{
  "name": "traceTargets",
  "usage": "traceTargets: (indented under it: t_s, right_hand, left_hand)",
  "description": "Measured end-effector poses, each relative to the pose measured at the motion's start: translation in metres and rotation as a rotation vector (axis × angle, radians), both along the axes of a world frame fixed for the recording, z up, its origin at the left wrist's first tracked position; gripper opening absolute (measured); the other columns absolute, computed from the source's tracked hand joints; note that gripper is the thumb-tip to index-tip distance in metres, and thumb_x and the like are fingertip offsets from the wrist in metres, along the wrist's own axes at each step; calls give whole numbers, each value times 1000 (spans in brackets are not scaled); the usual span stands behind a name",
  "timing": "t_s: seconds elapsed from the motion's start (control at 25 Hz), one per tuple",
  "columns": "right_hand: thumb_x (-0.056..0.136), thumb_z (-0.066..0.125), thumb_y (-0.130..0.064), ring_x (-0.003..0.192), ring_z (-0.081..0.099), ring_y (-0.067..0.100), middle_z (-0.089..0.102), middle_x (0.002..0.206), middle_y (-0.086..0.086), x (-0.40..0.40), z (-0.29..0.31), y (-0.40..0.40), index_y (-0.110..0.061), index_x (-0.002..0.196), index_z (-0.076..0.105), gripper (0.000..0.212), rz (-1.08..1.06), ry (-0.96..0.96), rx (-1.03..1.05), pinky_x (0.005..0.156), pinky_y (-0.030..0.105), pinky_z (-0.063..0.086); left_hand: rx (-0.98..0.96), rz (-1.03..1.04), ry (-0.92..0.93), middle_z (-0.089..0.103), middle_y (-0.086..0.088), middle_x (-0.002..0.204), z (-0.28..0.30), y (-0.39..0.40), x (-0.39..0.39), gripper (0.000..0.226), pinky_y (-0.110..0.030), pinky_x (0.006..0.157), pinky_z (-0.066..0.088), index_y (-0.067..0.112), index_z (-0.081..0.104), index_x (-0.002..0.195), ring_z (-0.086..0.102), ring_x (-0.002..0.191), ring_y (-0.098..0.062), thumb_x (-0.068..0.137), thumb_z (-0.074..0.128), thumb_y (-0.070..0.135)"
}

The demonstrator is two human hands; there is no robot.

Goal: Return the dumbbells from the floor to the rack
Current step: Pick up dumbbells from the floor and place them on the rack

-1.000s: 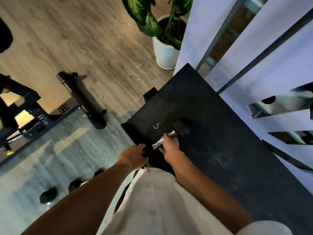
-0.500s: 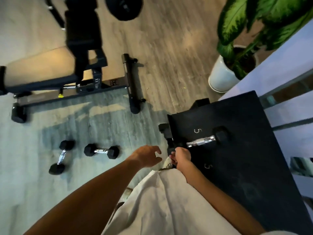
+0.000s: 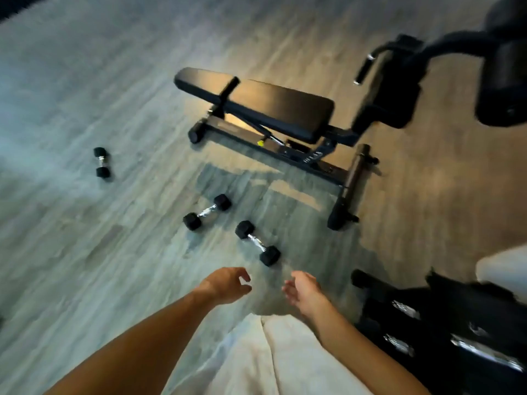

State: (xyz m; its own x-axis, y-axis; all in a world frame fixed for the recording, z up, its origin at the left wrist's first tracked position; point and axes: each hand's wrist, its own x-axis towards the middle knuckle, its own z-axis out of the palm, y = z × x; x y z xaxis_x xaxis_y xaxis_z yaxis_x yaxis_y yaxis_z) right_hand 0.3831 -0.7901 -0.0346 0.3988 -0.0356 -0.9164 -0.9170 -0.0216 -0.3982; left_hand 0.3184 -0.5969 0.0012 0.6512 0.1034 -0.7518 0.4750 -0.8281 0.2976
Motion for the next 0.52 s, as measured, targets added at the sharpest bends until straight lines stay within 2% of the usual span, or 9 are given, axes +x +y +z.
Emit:
traceTargets:
  t_s: [0.2, 0.32, 0.4, 0.48, 0.52]
  right_hand:
    - [99, 48, -13, 56, 58, 20, 56, 67, 5, -21, 25, 145, -14, 82, 54, 18, 267, -26, 45, 53, 27, 39]
    - [96, 47, -14, 58, 61, 21, 59, 69, 5, -25, 34, 214, -12, 85, 57, 15, 493, -76, -11, 56, 28, 45]
    - [94, 46, -17, 71, 67, 26, 67, 83, 8, -24, 28, 252, -12, 97, 63, 18, 759, -205, -127, 69, 33, 53]
    - [92, 49, -23, 97, 68, 28, 72, 104, 7, -22, 19, 298, -17, 105, 68, 23, 1100, -339, -251, 86, 33, 53]
    - [91, 51, -25, 102, 67, 27, 72, 107, 5, -21, 14, 322, -19, 104, 69, 23, 1219, -360, -261, 90, 32, 52]
  left_hand:
    - [-32, 321, -8, 68, 5, 109, 9, 133, -67, 31, -24, 80, 46, 33, 63, 121, 63, 94, -13, 94, 60, 48]
    - [-71, 471, -52, 69, 5, 113, 12, 188, -86, 29, -25, 80, 47, 35, 63, 119, 63, 93, -12, 94, 60, 49]
    - [-109, 558, -77, 70, 4, 114, 14, 216, -93, 27, -27, 83, 50, 35, 64, 117, 65, 93, -12, 94, 61, 47]
    - [-133, 633, -72, 70, 4, 113, 10, 251, -100, 28, -28, 85, 53, 33, 64, 118, 67, 93, -13, 94, 62, 46]
    - [-128, 664, -61, 70, 3, 114, 7, 271, -104, 28, -29, 88, 54, 32, 64, 119, 67, 94, -14, 94, 62, 45]
